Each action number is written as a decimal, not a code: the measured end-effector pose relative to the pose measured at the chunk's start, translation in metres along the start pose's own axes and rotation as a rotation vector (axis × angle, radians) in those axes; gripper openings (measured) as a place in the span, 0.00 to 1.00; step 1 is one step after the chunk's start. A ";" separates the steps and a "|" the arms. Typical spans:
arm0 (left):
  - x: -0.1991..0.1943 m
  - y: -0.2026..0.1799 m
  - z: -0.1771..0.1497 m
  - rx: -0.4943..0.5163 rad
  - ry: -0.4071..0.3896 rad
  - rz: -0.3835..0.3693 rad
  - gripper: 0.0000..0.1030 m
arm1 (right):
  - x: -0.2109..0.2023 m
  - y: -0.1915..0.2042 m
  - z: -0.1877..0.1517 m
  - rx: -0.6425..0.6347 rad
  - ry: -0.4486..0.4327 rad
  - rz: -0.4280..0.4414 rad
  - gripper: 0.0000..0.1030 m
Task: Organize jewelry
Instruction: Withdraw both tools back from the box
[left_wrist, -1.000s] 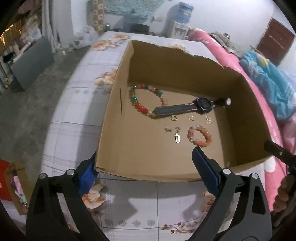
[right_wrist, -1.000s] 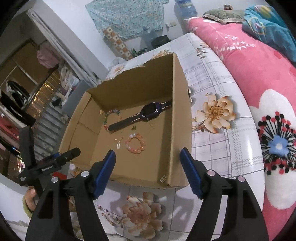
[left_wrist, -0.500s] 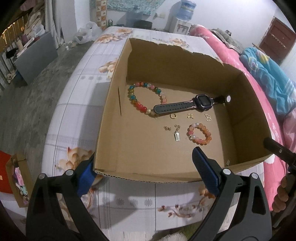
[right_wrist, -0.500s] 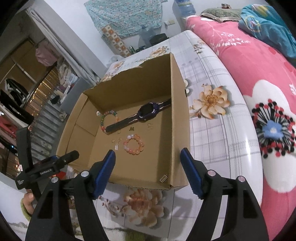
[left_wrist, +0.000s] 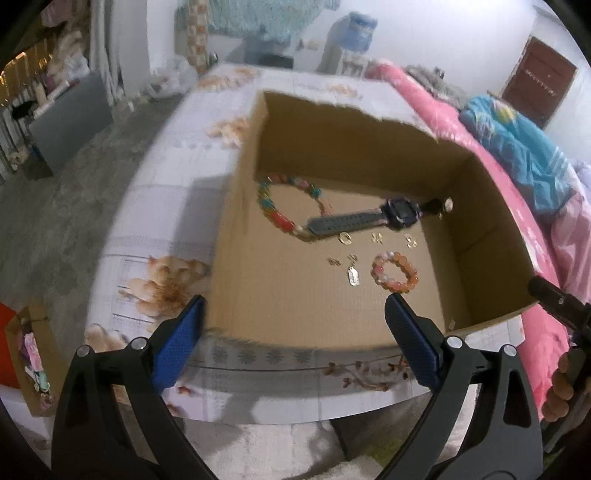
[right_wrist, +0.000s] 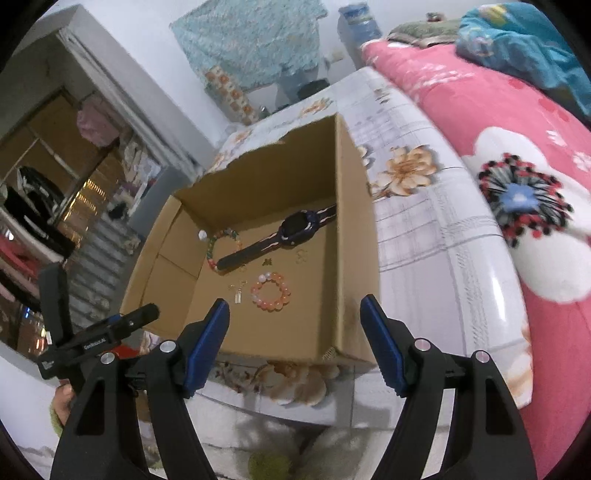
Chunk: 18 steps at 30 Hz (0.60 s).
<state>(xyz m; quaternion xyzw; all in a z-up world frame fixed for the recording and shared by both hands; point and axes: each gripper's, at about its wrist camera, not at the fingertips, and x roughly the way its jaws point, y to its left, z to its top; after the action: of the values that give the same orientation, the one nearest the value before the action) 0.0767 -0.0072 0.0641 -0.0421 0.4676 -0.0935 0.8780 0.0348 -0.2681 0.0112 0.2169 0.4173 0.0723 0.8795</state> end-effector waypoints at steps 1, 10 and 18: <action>-0.005 0.002 -0.001 0.002 -0.018 0.010 0.90 | -0.008 0.000 -0.004 -0.004 -0.025 -0.029 0.70; -0.050 0.026 -0.045 -0.013 -0.130 0.041 0.90 | -0.042 0.024 -0.052 -0.135 -0.070 -0.147 0.85; -0.037 -0.008 -0.066 0.053 -0.088 0.098 0.90 | 0.001 0.067 -0.078 -0.272 0.005 -0.205 0.89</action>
<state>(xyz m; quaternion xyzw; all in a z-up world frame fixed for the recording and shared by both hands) 0.0006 -0.0063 0.0583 0.0001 0.4276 -0.0611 0.9019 -0.0203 -0.1828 -0.0033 0.0520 0.4256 0.0384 0.9026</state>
